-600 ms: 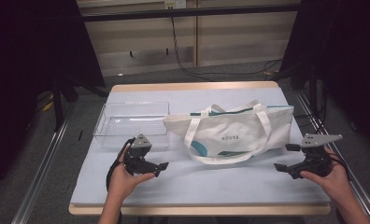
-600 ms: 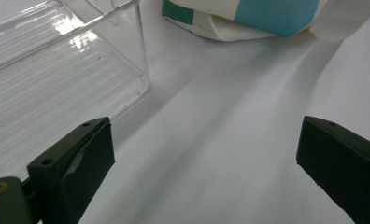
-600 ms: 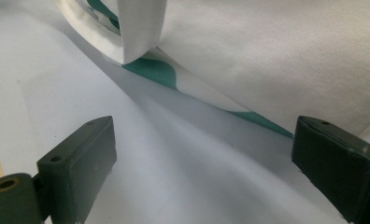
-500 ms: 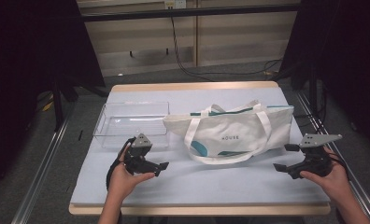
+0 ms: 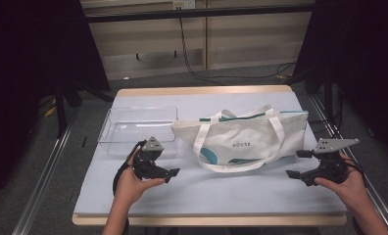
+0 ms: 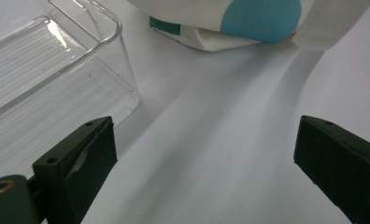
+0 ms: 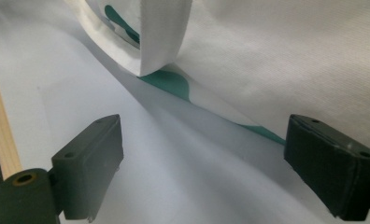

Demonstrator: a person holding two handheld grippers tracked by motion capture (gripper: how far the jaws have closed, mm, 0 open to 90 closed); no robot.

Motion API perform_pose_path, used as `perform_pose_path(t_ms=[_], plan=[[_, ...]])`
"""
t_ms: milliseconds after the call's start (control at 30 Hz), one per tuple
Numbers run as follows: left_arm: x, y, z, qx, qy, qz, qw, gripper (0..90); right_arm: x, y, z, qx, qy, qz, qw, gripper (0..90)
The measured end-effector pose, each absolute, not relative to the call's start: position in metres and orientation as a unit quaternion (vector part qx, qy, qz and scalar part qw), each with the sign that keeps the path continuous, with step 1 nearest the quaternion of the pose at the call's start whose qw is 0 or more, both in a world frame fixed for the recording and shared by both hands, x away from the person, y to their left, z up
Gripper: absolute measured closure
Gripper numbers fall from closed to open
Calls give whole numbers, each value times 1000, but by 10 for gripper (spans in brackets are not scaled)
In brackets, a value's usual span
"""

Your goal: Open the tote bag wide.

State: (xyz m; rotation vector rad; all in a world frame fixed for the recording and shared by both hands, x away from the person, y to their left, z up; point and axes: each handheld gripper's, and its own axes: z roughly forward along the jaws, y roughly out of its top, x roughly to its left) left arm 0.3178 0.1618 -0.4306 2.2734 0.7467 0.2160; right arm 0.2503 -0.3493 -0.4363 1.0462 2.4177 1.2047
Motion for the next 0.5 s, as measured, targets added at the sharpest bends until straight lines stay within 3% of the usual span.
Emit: perform_pose_path(t_ms=[500], plan=[[321, 167, -406, 894, 270, 77, 350, 71, 257, -340, -420, 340, 836, 417, 110, 152]])
